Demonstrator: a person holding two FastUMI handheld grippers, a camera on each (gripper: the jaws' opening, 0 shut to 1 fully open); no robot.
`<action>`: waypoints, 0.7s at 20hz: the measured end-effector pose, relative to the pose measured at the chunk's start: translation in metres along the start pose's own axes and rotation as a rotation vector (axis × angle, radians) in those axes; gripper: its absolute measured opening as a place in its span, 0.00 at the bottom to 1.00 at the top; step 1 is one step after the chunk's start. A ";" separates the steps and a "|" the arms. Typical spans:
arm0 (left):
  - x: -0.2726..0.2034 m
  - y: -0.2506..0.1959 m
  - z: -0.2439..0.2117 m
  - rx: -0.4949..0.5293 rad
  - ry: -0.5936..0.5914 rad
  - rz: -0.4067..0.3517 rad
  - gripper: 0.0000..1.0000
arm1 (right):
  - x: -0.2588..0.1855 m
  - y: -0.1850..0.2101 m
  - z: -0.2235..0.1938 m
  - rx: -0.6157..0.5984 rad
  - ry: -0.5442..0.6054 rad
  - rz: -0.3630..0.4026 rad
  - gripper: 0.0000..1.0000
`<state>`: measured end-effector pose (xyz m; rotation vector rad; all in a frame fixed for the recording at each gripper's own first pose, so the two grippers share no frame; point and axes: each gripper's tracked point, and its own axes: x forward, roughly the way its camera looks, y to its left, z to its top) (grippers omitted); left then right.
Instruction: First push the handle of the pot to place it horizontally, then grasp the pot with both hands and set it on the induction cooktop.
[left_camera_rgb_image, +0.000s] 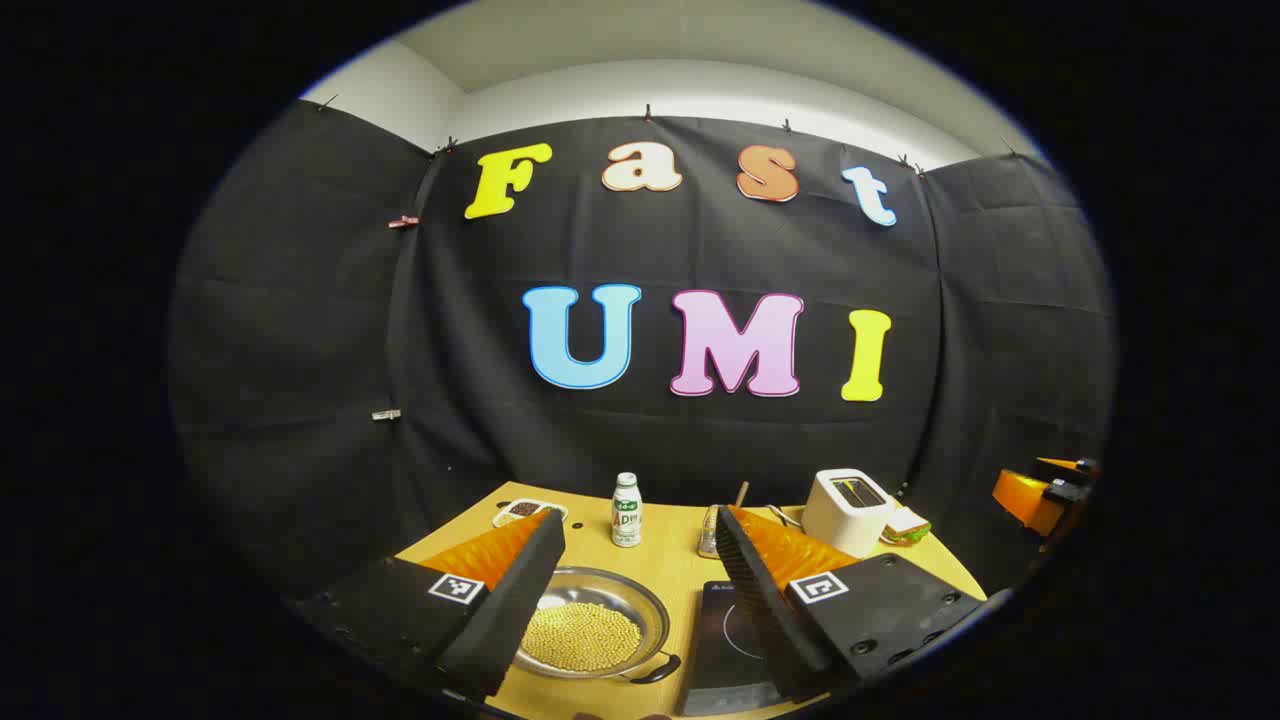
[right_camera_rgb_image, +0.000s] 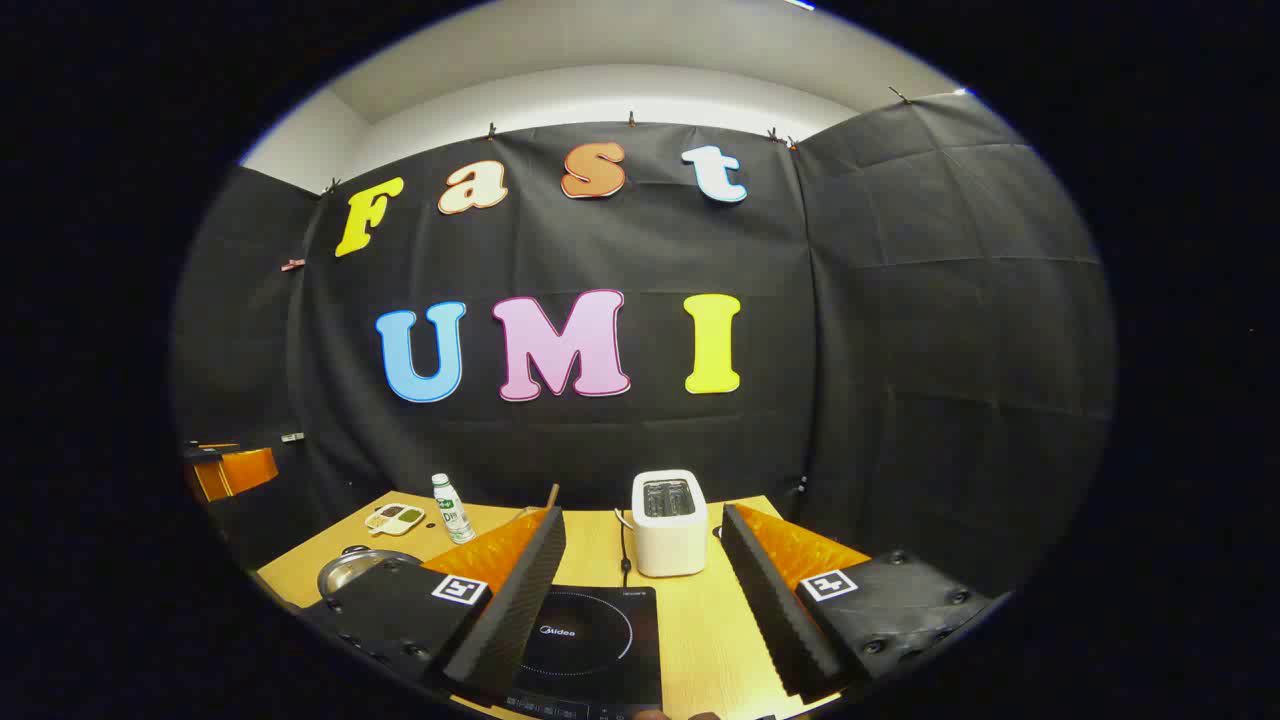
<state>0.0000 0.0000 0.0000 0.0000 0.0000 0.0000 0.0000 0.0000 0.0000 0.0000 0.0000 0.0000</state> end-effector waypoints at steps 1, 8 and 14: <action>0.000 0.000 -0.002 0.001 0.005 0.005 0.95 | 0.001 -0.003 -0.001 -0.005 0.006 -0.007 0.97; 0.001 0.020 -0.006 0.030 0.006 -0.017 0.95 | 0.001 0.003 0.007 0.025 0.001 -0.063 0.98; 0.003 0.050 -0.020 0.039 0.022 -0.102 0.95 | -0.013 0.031 0.013 -0.010 -0.026 -0.109 0.98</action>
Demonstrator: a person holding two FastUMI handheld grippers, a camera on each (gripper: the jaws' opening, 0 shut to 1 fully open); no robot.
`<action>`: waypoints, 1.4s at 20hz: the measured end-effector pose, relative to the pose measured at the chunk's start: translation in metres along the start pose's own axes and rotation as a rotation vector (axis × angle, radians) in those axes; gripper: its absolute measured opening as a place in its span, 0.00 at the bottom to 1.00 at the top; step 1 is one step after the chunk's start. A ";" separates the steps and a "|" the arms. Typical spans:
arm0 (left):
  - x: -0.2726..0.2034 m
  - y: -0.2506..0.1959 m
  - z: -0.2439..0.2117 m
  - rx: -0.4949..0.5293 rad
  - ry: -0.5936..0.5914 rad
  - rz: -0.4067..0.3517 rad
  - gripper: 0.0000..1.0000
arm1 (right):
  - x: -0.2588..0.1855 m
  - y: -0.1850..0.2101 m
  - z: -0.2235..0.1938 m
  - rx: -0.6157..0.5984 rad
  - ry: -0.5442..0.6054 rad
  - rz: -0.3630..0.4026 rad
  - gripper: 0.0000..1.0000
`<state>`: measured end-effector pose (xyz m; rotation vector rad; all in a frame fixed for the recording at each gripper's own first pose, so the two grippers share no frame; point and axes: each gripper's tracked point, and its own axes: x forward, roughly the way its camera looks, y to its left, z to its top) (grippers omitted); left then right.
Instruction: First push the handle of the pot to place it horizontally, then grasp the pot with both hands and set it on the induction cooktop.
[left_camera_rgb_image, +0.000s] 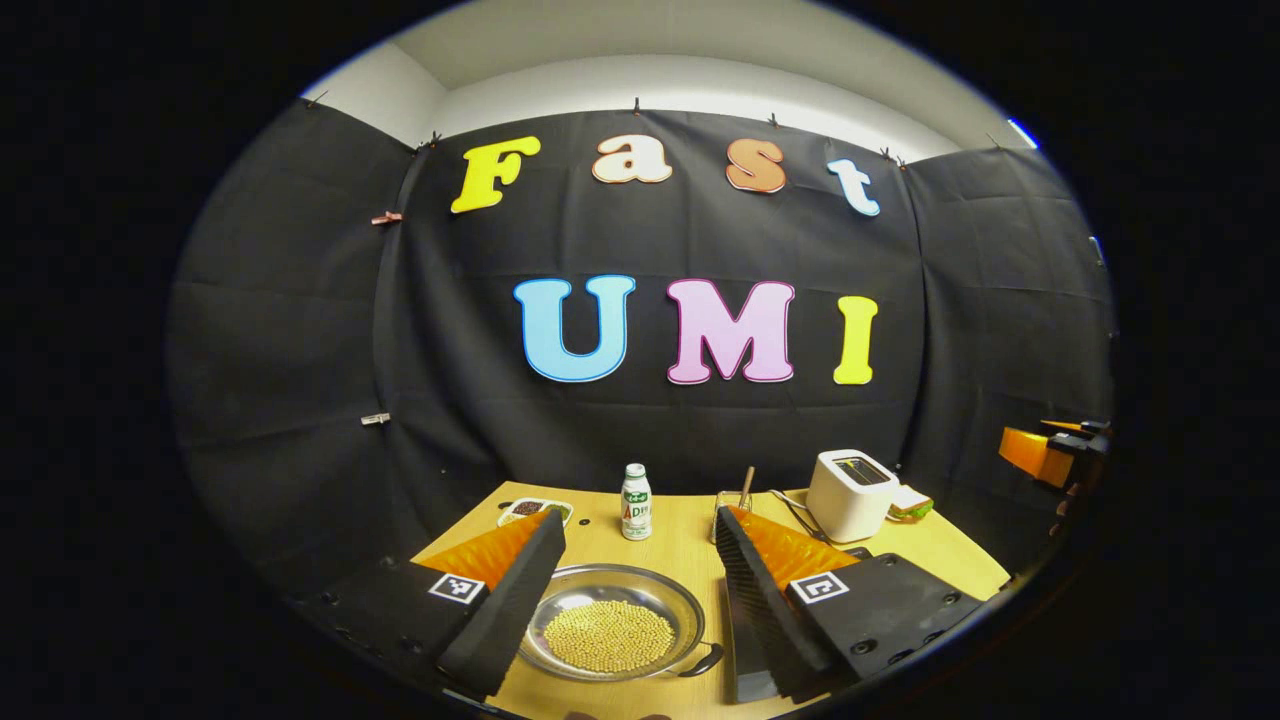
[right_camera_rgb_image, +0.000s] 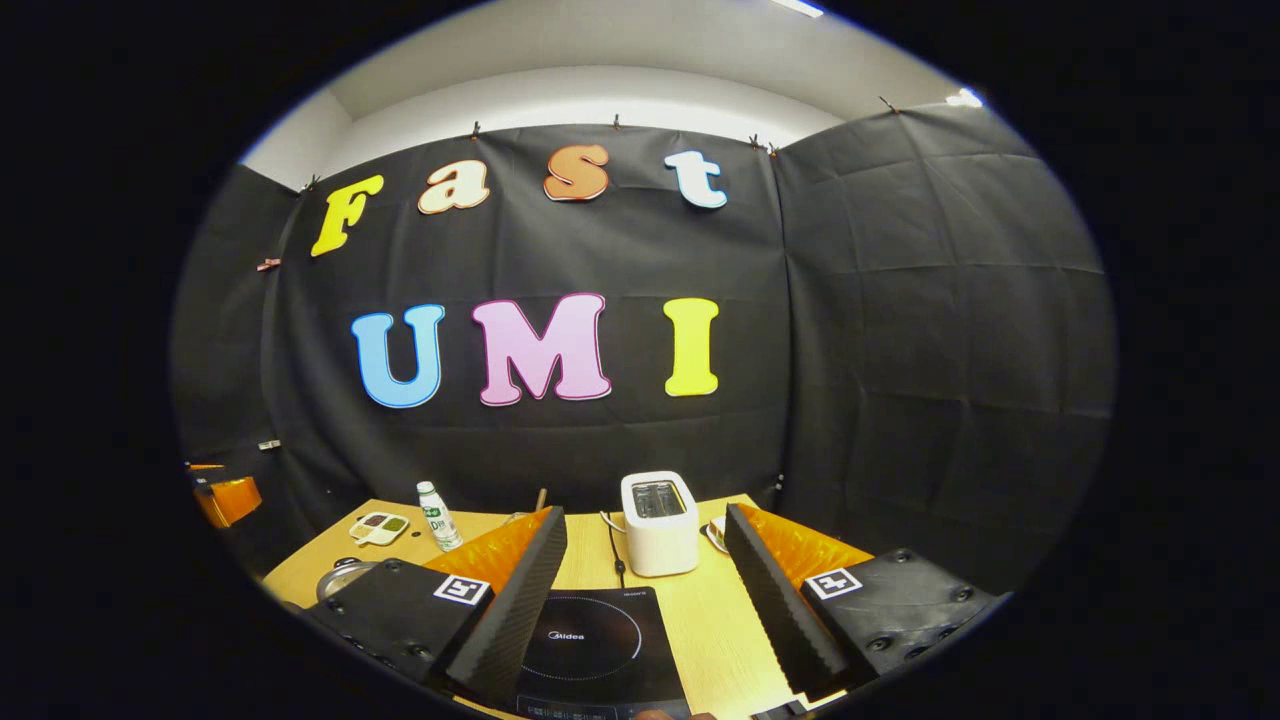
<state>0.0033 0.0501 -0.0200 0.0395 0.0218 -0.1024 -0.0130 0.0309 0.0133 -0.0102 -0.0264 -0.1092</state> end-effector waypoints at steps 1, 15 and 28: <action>0.000 0.007 -0.004 0.004 0.008 -0.009 0.95 | -0.003 0.006 0.001 0.001 -0.007 -0.007 0.98; 0.014 0.039 -0.051 0.010 0.057 -0.110 0.95 | -0.020 0.060 -0.017 -0.036 0.017 -0.028 0.99; 0.004 0.031 -0.115 0.044 0.281 -0.245 0.42 | -0.019 0.063 -0.037 -0.064 0.034 0.003 0.98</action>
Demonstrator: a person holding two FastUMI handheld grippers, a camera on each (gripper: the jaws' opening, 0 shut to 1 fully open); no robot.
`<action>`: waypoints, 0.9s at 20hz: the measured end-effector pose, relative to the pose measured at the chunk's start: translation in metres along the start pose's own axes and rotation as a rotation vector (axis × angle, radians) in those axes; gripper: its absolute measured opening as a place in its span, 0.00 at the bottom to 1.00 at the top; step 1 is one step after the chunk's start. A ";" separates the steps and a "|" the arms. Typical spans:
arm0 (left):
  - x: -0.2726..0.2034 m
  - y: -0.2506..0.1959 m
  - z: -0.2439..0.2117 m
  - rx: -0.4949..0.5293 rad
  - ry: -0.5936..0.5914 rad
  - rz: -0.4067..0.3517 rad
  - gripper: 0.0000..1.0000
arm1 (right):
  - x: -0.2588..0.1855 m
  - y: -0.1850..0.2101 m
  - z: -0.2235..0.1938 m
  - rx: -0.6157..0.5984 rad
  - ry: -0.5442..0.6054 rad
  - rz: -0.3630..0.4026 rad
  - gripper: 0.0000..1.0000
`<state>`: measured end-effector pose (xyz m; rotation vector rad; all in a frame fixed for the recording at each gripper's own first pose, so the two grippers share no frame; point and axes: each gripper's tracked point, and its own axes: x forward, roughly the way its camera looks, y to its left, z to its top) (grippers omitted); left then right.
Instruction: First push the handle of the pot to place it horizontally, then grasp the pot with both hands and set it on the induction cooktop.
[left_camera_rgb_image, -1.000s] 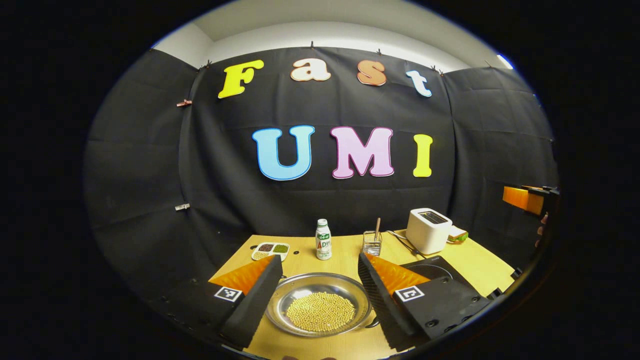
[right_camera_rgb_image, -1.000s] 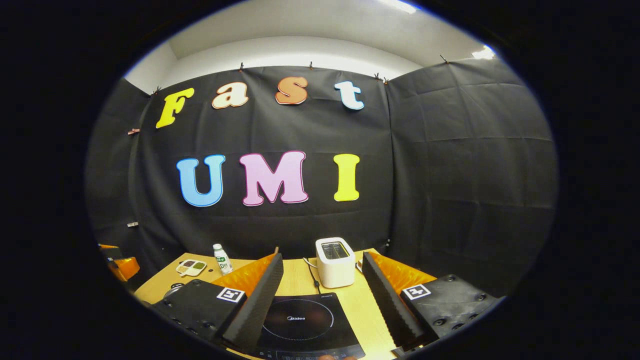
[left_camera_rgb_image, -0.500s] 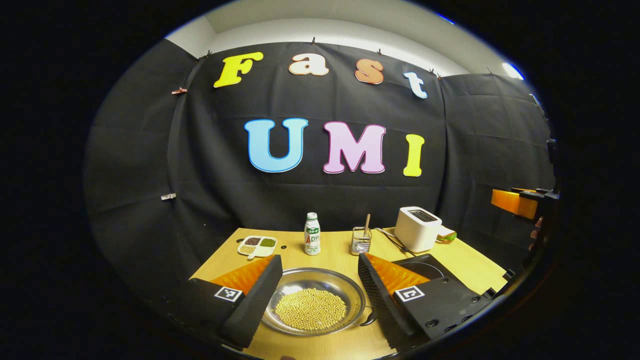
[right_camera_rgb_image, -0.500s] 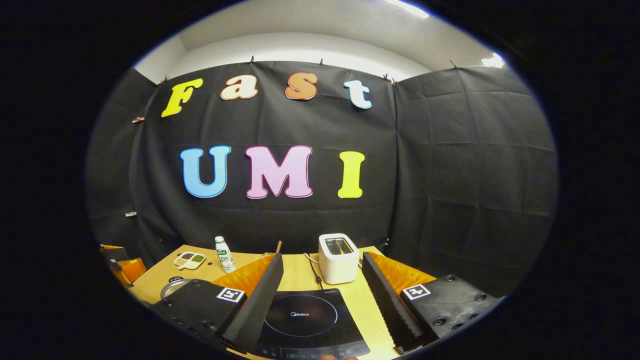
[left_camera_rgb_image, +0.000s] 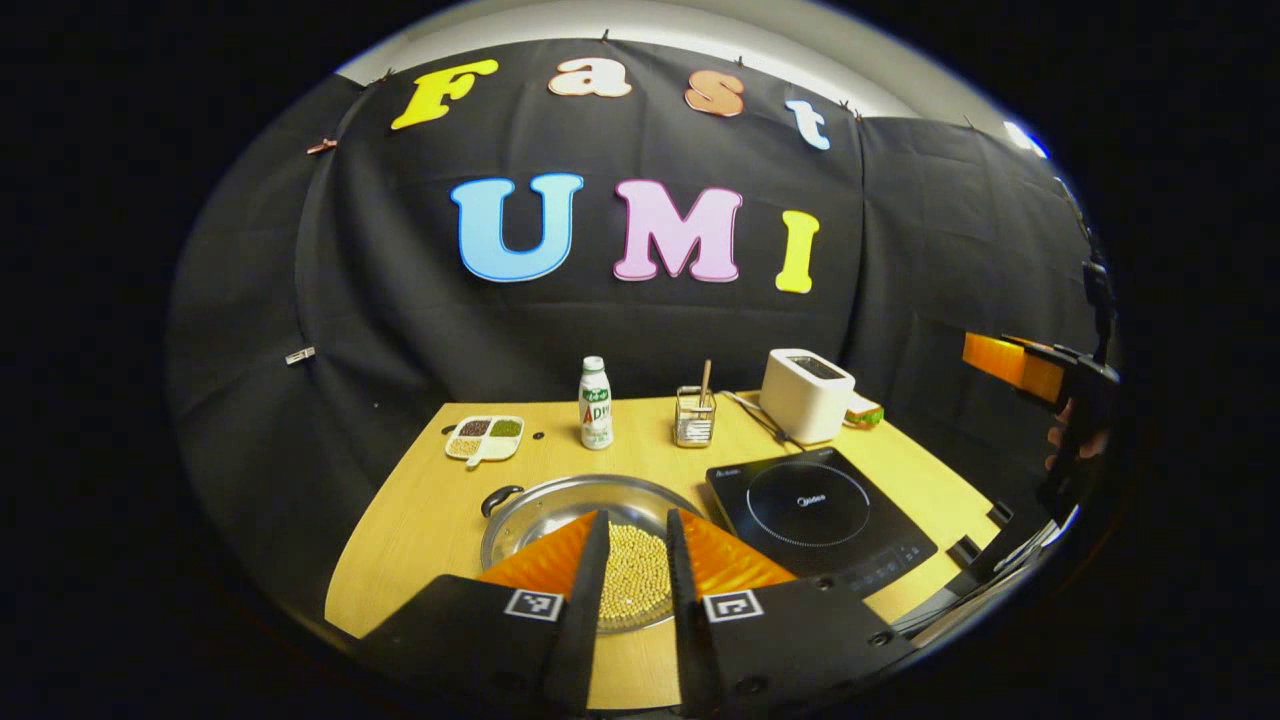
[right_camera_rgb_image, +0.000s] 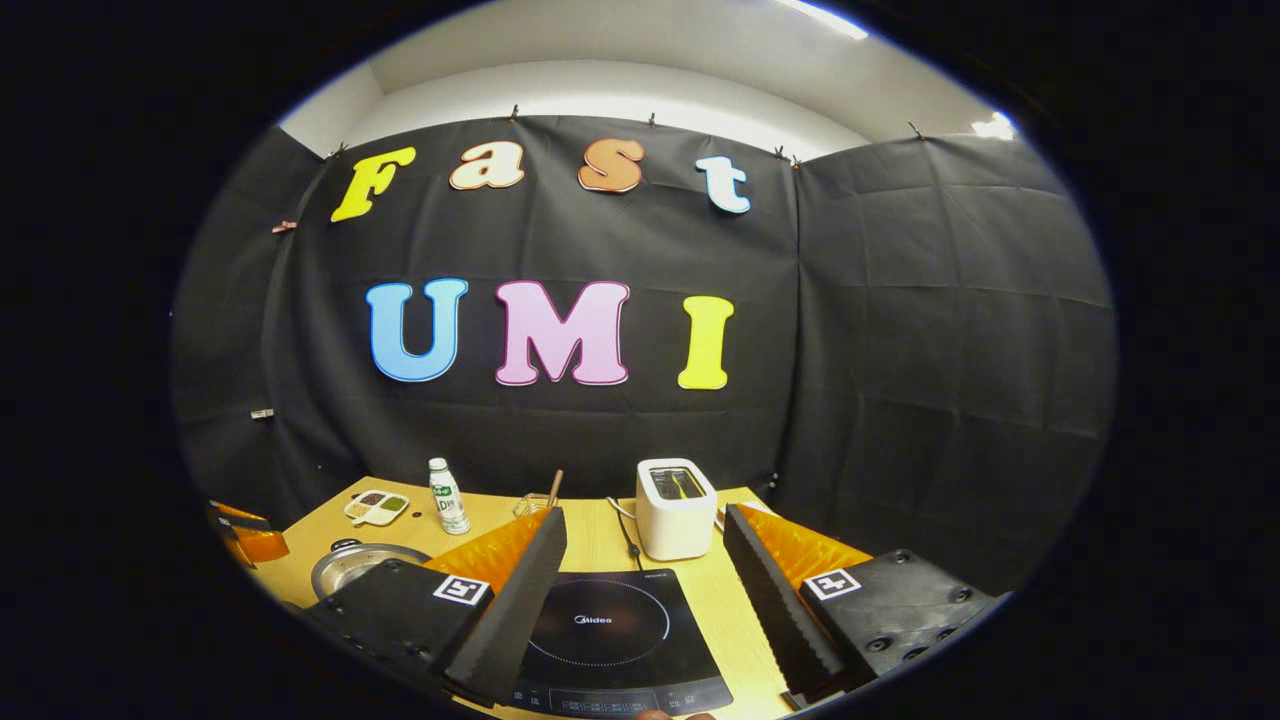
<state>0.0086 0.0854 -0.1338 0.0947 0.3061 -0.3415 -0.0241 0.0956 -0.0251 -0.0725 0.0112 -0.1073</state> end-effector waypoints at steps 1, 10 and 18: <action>0.001 -0.005 -0.009 0.004 0.023 -0.003 0.32 | 0.005 0.000 -0.003 0.001 0.007 0.013 0.98; 0.031 -0.045 -0.079 -0.096 0.271 -0.054 0.05 | 0.037 -0.001 -0.011 0.025 0.029 0.119 0.98; 0.050 -0.062 -0.144 -0.091 0.504 -0.081 0.05 | 0.052 -0.023 -0.016 0.046 0.046 0.131 0.98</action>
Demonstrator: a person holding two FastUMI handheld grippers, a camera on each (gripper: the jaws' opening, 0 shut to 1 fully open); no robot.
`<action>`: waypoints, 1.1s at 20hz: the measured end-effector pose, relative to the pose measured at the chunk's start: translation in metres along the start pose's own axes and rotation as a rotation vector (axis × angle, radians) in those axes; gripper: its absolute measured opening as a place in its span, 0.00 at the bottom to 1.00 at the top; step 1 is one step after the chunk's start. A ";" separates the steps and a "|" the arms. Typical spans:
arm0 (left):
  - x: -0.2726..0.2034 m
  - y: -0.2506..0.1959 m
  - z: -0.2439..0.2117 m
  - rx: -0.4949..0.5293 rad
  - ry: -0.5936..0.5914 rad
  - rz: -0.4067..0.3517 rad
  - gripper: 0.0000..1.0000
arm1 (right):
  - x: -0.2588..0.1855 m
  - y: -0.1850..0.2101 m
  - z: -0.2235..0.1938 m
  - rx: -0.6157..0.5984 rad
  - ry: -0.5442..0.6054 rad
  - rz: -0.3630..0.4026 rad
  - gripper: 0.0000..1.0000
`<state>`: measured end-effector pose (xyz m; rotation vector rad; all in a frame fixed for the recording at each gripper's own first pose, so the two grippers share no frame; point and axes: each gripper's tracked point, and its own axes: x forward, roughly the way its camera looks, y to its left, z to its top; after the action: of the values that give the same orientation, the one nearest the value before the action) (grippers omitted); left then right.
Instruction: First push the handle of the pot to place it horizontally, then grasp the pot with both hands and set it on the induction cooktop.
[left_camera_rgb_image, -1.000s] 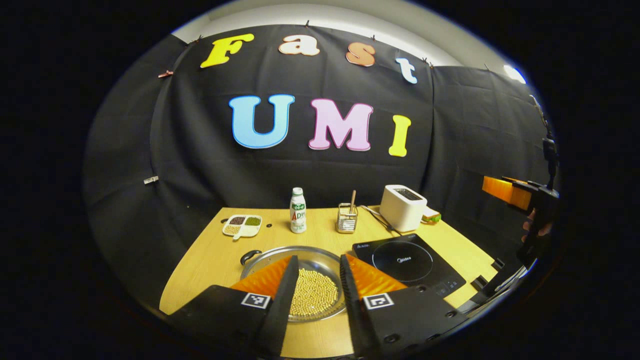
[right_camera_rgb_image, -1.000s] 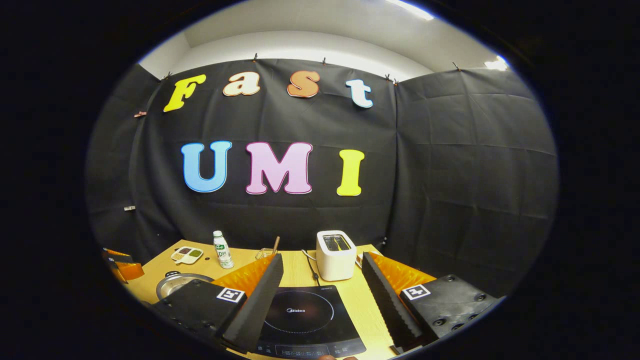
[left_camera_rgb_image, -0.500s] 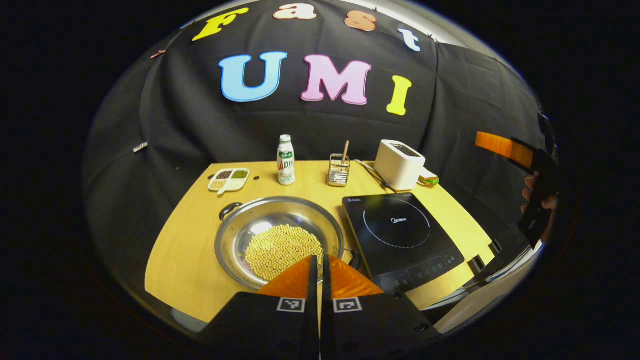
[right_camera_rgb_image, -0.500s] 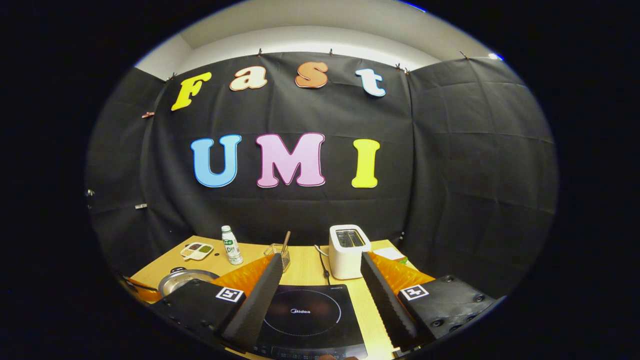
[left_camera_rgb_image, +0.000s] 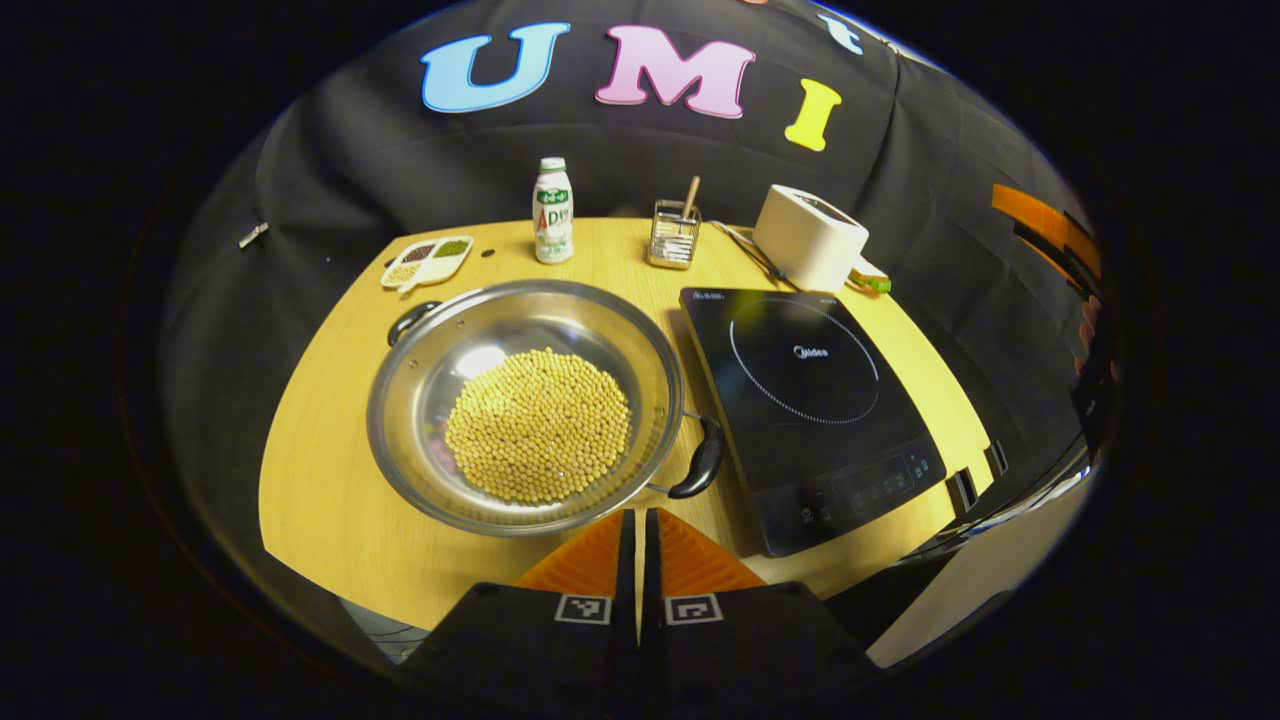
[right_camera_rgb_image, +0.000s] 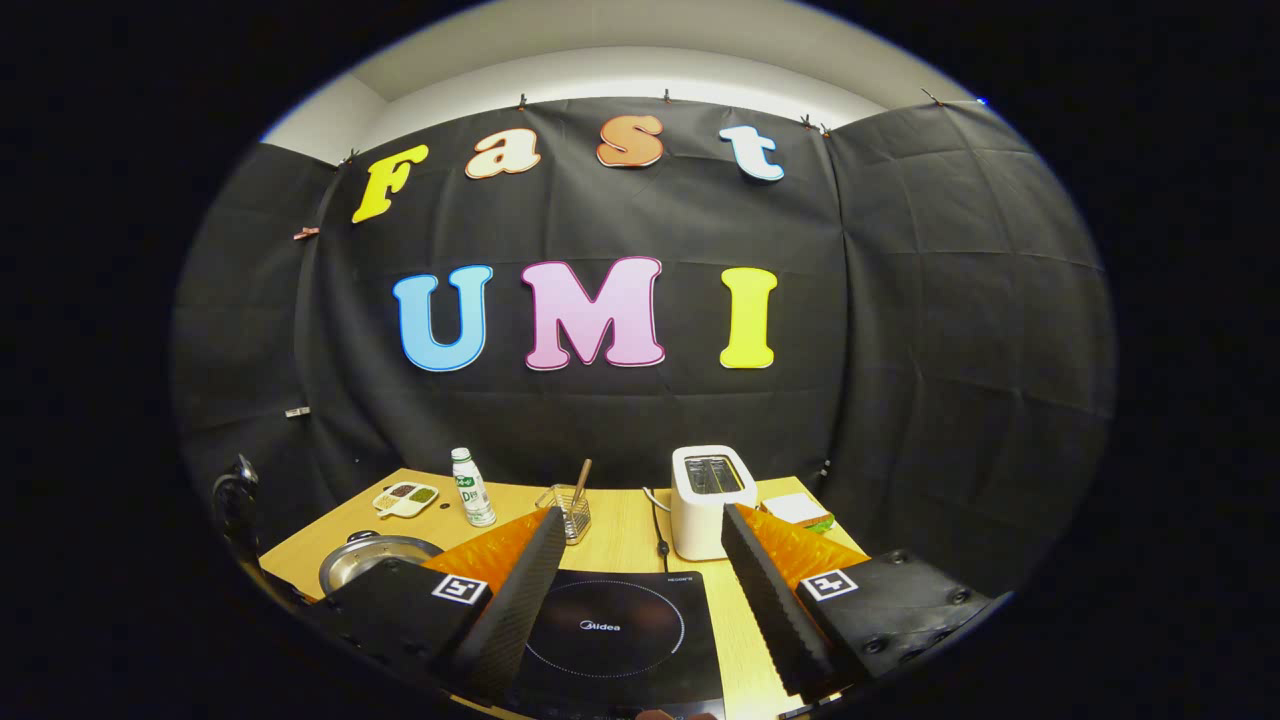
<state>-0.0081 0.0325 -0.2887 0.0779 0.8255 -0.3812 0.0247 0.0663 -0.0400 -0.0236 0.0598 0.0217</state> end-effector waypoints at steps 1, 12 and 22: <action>0.005 -0.001 -0.004 0.014 0.021 -0.001 0.05 | 0.002 -0.005 0.000 0.005 -0.002 -0.009 0.98; 0.056 -0.013 -0.025 0.158 0.198 0.007 0.05 | -0.003 -0.038 -0.002 0.005 -0.004 -0.075 0.97; 0.074 -0.020 -0.006 0.216 0.214 0.020 0.05 | -0.006 -0.058 -0.007 0.022 0.010 -0.119 0.97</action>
<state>0.0253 -0.0071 -0.3451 0.3319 0.9911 -0.4470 0.0193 0.0081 -0.0455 -0.0047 0.0682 -0.0981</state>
